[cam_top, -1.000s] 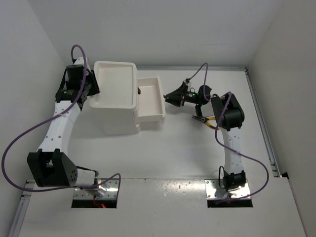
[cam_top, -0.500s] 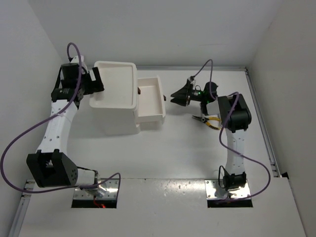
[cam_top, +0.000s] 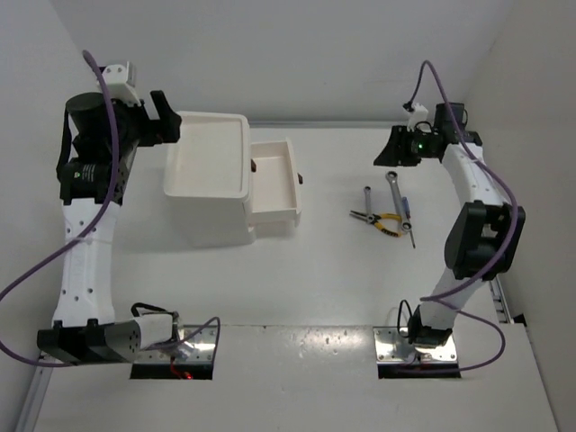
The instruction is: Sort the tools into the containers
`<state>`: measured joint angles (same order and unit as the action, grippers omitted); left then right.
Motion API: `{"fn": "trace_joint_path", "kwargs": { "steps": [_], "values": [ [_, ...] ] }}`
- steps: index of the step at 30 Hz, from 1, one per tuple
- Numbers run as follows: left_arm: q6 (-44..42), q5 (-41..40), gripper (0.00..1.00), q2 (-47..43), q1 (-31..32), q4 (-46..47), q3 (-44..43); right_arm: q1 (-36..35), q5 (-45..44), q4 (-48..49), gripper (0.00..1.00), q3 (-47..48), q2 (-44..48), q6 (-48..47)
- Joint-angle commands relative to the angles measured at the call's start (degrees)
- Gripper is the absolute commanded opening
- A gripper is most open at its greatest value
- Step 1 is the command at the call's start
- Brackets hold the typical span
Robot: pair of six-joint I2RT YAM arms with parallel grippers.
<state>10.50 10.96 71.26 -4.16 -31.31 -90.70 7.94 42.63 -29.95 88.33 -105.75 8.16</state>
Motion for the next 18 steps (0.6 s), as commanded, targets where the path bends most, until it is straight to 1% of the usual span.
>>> {"fn": "trace_joint_path", "kwargs": {
  "steps": [1, 2, 3, 4, 5, 7, 9, 11, 14, 18],
  "values": [
    [-1.45, -0.85, 0.99, -4.63, 0.21, -1.39, 1.48, -0.30, -16.14, -20.83, 0.49, -0.35, 4.32, -25.10],
    [-1.45, -0.85, 0.99, -5.25, 0.21, -1.39, 3.05, -0.30, -17.57, -23.54, 0.49, -0.36, 4.33, -31.74],
    [-1.97, -0.85, 0.99, -5.87, 0.21, -1.39, 3.68, -0.30, -18.71, -24.27, 0.45, -1.75, 5.03, -34.76],
    [-1.98, -0.85, 0.99, -5.87, 0.21, -1.39, 3.68, 0.31, -21.07, -24.80, 0.43, -2.46, 5.64, -38.01],
    [-1.98, -0.85, 0.99, -6.57, 0.21, -1.39, 4.47, 0.93, -22.58, -24.19, 0.39, -4.21, 5.65, -43.01],
    [-1.98, -0.24, 0.99, -7.10, 0.21, -1.39, 5.08, 1.54, -25.83, -20.70, 0.38, -6.23, 7.05, -48.99],
    [-1.98, 0.46, 0.99, -7.10, 0.21, -1.39, 5.09, 2.07, -28.46, -18.48, 0.37, -8.87, 7.05, -52.01],
    [-1.98, 0.46, 0.99, -7.10, 0.21, -1.91, 5.09, 2.07, -29.00, -18.47, 0.37, -8.88, 6.10, -54.82],
    [-1.98, 0.99, 0.99, -6.49, 0.21, -1.91, 5.61, 2.07, -28.31, -19.00, 0.37, -7.66, 3.63, -57.81],
    [-1.98, 1.52, 0.99, -4.56, 0.21, -1.91, 5.62, 1.46, -26.72, -20.93, 0.37, -6.25, -0.15, -59.13]
  ]
}}
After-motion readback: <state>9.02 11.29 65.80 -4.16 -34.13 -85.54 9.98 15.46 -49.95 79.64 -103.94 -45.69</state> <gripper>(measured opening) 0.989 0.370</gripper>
